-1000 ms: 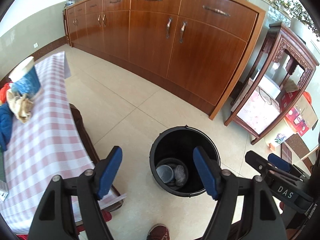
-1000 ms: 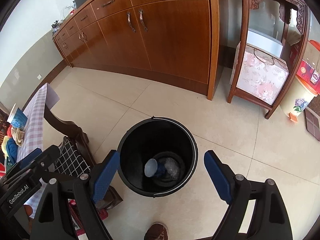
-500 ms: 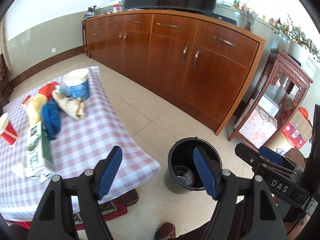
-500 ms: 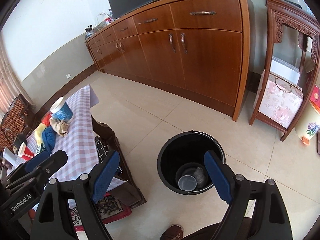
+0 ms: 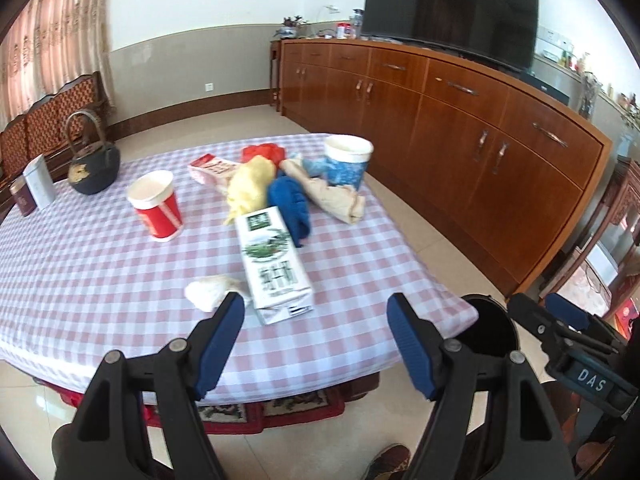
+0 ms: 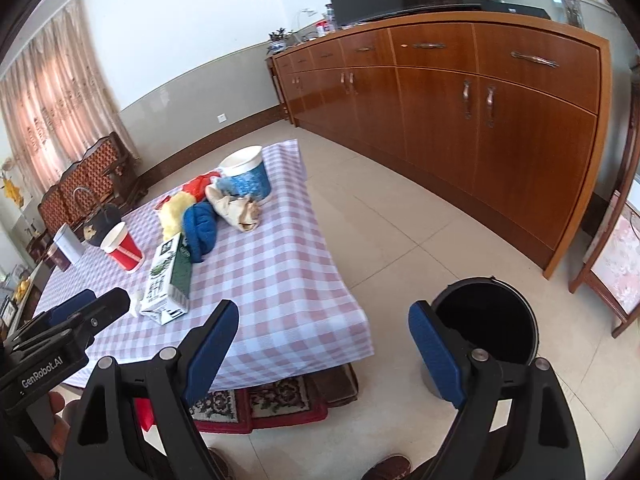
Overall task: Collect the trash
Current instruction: 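Move both grippers back toward the table items, then grasp the milk carton with the right gripper while the left gripper grasps the white tissue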
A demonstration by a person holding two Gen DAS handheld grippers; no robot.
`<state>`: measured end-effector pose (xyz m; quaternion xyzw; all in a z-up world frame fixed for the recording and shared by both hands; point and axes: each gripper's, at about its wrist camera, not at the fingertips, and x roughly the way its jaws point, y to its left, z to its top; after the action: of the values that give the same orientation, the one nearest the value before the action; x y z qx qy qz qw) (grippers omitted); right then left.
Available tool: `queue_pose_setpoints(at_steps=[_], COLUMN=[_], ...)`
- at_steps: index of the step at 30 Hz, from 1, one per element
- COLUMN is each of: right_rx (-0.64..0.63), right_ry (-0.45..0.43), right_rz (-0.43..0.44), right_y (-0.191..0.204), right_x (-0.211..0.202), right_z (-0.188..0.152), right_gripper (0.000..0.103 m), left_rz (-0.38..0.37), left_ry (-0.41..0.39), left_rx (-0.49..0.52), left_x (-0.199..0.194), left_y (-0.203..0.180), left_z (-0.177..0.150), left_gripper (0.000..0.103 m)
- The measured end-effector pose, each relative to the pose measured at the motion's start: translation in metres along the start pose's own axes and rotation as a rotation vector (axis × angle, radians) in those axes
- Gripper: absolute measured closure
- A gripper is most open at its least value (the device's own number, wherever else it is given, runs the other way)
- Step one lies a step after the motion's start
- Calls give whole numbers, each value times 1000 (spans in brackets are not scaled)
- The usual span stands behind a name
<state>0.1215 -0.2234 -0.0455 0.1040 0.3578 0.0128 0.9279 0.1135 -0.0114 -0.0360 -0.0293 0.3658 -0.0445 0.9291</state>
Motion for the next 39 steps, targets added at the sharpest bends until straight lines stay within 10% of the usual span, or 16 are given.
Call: queue_pose_setpoints(at_steps=[18,39], right_rx=[-209,-272], right_ry=[95,144], right_rz=[195,169], right_y=[143,189], right_x=[83,158], right_z=[-7,3], right_gripper=[14,16], left_rz=[153,172], left_ry=[29,66], left_rx=[-180,-204], left_x=[28,62], left_y=[114,138], left_z=[-16,-12], left_gripper=[28,28])
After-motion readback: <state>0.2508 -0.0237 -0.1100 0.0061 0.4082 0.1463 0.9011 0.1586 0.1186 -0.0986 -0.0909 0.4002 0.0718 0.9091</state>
